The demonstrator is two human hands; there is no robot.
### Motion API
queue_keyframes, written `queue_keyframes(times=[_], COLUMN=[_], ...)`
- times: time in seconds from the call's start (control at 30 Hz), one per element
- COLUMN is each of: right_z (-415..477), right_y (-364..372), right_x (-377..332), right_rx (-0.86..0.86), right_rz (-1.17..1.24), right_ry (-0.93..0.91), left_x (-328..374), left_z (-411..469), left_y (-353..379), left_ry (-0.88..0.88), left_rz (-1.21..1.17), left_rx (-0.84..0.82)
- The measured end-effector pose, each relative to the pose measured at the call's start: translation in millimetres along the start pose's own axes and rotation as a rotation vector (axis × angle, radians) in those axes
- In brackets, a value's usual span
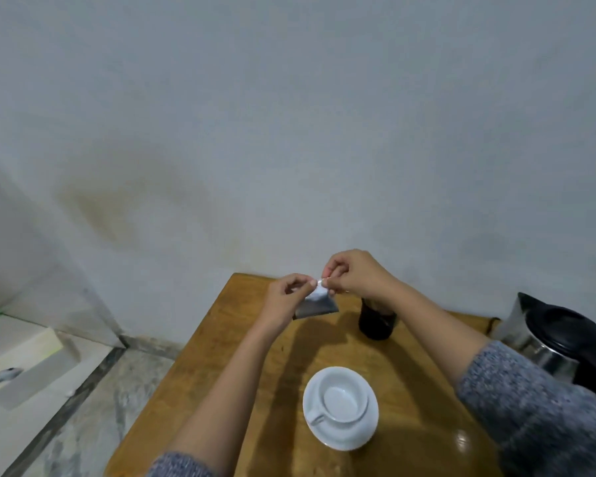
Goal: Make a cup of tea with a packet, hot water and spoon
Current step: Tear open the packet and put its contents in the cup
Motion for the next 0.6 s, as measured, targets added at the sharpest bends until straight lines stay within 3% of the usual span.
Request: queue_keyframes(times=[0.6], right_z=[16], right_y=[3], right_x=[-40], right_rx=[0.118], right_rz=[-0.112], right_ry=[0.062], left_x=[19], left_z=[32], left_y=[-27], left_ry=[0.089], left_rz=[0.157], left_rx=[-0.129])
Point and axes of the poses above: each hand's wrist, its own z-axis towards the middle knuckle, its own y-axis out of the palm, x = y × z, the point moved 3 cm from there along z, towards the middle knuckle, and after that the axes turned 6 degrees about z, right-handed, at the moved point
